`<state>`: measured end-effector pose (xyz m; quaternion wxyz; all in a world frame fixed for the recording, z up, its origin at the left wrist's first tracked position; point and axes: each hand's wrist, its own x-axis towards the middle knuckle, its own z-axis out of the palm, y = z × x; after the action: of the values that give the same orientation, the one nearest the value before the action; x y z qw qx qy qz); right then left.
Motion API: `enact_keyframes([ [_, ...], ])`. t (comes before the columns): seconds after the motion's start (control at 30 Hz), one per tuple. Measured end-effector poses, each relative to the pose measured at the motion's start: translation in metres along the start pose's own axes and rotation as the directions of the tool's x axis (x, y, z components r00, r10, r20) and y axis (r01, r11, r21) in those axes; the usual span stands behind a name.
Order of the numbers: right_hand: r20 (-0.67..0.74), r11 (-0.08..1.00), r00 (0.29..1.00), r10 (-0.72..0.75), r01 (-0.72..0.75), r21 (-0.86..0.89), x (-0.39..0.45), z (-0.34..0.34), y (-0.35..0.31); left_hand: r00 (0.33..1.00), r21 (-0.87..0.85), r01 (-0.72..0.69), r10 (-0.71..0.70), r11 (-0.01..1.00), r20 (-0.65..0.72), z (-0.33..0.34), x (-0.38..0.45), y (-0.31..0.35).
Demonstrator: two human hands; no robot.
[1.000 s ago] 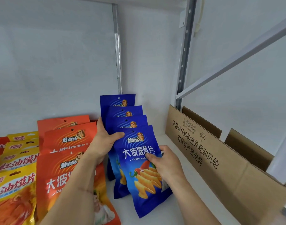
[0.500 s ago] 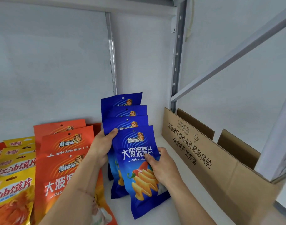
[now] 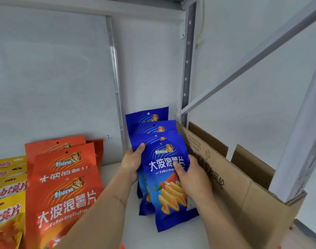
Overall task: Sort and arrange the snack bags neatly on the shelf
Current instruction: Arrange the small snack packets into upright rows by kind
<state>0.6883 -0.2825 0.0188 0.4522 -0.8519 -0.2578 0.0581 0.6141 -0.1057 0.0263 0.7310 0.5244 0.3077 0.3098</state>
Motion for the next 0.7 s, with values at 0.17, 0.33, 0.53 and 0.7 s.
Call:
enact_keyframes([
  [0.17,0.018,0.97,1.0,0.021,-0.016,-0.241,-0.006,0.005,-0.004,0.996,0.011,0.072,-0.071,0.997,-0.062,-0.001,0.014,-0.006],
  [0.33,0.071,0.962,0.996,0.057,-0.036,-0.272,-0.005,0.015,-0.002,0.979,0.074,0.199,-0.195,0.977,-0.059,-0.005,0.024,-0.002],
  [0.53,0.05,0.974,0.998,0.041,-0.029,-0.224,-0.003,0.019,0.002,0.969,0.105,0.241,-0.232,0.965,-0.09,-0.002,0.027,0.008],
  [0.7,0.037,0.986,0.999,0.034,-0.027,-0.162,0.0,0.02,0.002,0.982,0.176,0.155,-0.132,0.972,-0.138,0.002,0.02,-0.011],
])
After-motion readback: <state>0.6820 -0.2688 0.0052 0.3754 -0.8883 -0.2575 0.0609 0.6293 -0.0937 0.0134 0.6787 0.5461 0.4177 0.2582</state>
